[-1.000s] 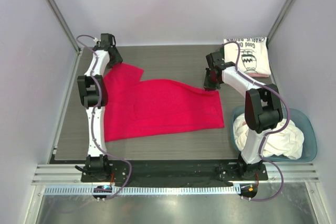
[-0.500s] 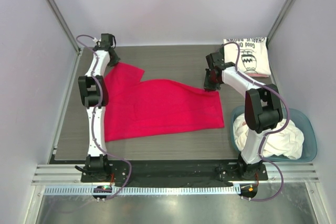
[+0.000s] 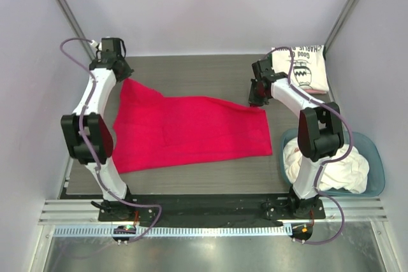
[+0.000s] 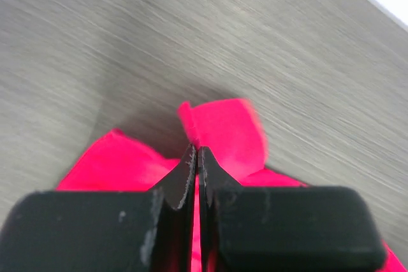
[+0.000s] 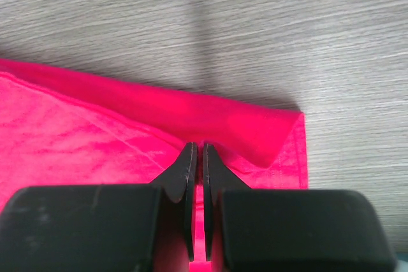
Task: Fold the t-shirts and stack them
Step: Fold the tshirt
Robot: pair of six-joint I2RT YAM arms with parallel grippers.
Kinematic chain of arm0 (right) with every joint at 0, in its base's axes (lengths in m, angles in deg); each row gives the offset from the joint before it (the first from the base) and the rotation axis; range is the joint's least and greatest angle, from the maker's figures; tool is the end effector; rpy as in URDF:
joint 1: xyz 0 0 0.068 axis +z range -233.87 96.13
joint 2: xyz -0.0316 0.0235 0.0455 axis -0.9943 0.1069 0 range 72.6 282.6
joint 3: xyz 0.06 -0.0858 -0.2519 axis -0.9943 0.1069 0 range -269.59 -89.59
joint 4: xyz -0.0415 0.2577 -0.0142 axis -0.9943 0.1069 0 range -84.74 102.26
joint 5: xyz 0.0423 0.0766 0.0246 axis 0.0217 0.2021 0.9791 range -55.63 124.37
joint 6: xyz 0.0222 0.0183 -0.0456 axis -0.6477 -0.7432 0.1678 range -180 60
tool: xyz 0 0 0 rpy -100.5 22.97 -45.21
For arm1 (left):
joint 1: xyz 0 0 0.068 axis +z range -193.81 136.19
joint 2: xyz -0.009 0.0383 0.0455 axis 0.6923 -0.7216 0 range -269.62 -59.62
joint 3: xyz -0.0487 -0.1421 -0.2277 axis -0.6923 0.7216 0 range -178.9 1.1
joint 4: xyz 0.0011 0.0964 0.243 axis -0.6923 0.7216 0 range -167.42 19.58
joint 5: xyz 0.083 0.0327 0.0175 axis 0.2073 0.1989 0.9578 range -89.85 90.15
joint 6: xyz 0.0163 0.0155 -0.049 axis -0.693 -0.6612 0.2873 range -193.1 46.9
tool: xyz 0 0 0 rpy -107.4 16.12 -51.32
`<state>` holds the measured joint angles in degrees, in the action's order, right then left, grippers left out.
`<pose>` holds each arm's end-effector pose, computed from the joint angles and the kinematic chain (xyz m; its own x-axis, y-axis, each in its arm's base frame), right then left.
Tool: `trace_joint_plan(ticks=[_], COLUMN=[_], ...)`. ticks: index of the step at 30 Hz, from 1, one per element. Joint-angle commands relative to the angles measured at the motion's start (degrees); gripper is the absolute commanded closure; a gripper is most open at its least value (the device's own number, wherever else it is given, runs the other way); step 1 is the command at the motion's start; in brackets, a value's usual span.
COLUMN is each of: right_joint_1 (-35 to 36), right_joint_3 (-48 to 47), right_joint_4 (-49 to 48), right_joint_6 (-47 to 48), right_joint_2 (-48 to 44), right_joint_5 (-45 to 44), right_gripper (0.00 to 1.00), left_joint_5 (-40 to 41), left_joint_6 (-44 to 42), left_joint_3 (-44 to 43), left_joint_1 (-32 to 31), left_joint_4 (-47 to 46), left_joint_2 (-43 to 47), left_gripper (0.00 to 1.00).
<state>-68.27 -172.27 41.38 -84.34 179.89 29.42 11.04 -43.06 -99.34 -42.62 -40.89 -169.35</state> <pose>0.3857 0.1045 0.2226 -0.8592 0.1866 -0.4765 0.1394 0.9813 0.1329 0.4363 0.0158 0.3034 -0.5445 -0.5031 -0.6711 -0.4906 0.8400 -0.2317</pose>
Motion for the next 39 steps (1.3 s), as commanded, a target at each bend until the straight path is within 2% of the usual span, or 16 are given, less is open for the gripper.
trace_joint_plan(ticks=[1,8,18,23,28,36,38,39], right_joint_1=[-0.57,-1.35,-3.11,-3.38,-3.47,-3.47,-3.55,-3.90], right_joint_3=[0.32,2.33,8.23,10.51,11.57,13.24,14.38,15.25], right_joint_4=[0.27,0.71,0.53,0.53,0.53,0.71,1.14,1.41], right_joint_6=[-0.45,-0.80,-2.64,-3.26,-3.61,-5.01,-5.63,-6.42], right_joint_2=[-3.75,-6.29,-11.04,-12.19,-11.84,-11.66,-12.36,-12.71], right_joint_5=[-0.93,-2.43,-4.63,-5.07,-5.51,-5.51,-6.12,-6.56], right_gripper=[0.99,0.99,0.99,0.99,0.99,0.99,0.98,0.91], left_joint_5=[1.58,0.62,4.92,8.70,8.70,12.38,14.15,15.98], left_joint_6=[2.21,3.97,5.99,7.84,11.08,16.00,19.25,22.40], left_joint_3=[8.73,22.81,38.90,42.34,47.08,50.44,49.65,49.73], left_joint_1=[-0.05,-0.05,-0.22,-0.14,-0.22,-0.14,-0.14,-0.22], left_joint_4=[-3.30,-3.57,-0.68,5.12,8.55,14.08,18.65,20.66], left_joint_2=[8.29,21.39,40.11,46.18,52.68,56.38,58.04,59.27], left_gripper=[1.00,1.00,1.00,1.00,1.00,0.99,0.89,0.86])
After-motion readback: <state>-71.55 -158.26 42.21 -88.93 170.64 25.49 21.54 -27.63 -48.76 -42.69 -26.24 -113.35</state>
